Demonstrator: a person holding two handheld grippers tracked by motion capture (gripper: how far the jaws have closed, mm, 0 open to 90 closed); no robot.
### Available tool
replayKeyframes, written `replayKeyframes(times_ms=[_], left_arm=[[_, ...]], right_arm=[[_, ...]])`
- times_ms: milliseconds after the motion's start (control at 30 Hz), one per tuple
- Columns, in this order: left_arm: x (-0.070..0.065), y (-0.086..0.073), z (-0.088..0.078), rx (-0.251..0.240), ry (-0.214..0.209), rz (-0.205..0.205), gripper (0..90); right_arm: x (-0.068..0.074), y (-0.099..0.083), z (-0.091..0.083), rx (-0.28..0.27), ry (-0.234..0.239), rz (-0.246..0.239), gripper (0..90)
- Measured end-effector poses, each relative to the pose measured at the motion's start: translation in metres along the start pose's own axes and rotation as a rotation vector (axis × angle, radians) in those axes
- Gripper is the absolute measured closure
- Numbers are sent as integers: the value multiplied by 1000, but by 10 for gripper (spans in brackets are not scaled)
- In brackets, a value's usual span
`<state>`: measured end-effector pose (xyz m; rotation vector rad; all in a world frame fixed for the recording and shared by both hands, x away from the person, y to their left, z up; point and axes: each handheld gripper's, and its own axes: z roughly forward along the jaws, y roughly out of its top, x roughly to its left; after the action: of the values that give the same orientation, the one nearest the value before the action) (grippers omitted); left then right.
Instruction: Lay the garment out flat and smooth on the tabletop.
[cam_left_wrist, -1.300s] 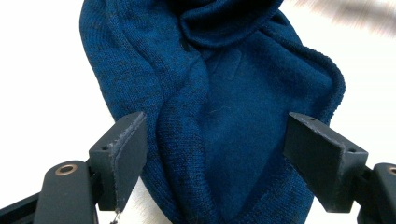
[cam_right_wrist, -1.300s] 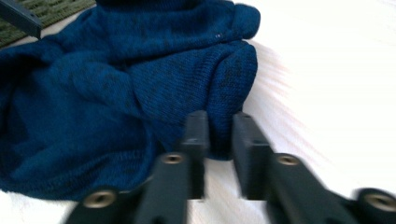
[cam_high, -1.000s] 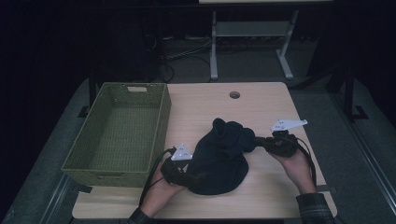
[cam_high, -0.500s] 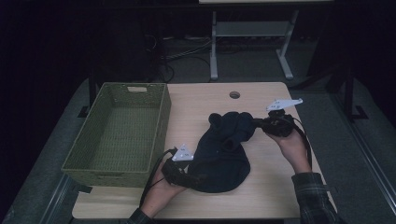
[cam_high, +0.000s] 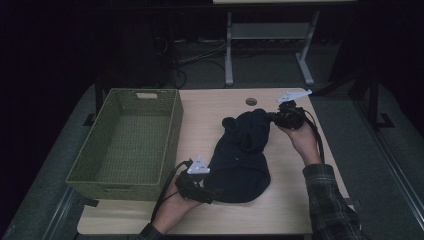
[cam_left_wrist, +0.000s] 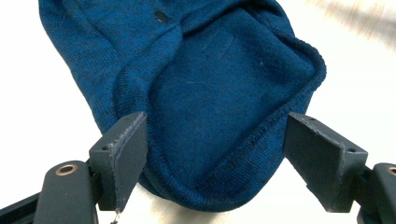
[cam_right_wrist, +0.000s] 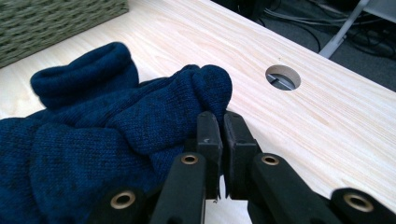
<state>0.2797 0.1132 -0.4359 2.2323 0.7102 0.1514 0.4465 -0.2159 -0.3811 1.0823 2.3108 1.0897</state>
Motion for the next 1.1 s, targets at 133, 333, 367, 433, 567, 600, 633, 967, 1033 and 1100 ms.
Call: replayKeyframes(times_ms=[133,333,367,433,567,600,633,967,1033,1100], left_arm=[[-1,0,2,1,-5,5,219],[-1,0,3,2,-14,5,219],[-1,0,3,-1,-15,4,219],[-1,0,3,2,-16,9,219],[-1,0,3,-1,-17,3,221],[-1,0,3,1,-18,5,222],[-1,1,3,3,-15,6,222],[4,15,2,-21,38,10,352],[7,20,3,-26,60,5,427],[12,24,5,-31,72,-4,490]], right_arm=[[-8,1,19,39,-17,11,860],[-20,-4,44,57,-35,50,860],[-22,-6,48,65,-38,60,860],[-24,-11,57,84,-44,75,839],[-24,-16,56,76,-42,101,666],[-25,-16,51,61,-31,124,633],[-26,-16,46,48,-16,136,635],[3,-37,3,46,55,92,896],[11,-43,-2,44,55,74,897],[19,-48,-6,52,69,54,897]])
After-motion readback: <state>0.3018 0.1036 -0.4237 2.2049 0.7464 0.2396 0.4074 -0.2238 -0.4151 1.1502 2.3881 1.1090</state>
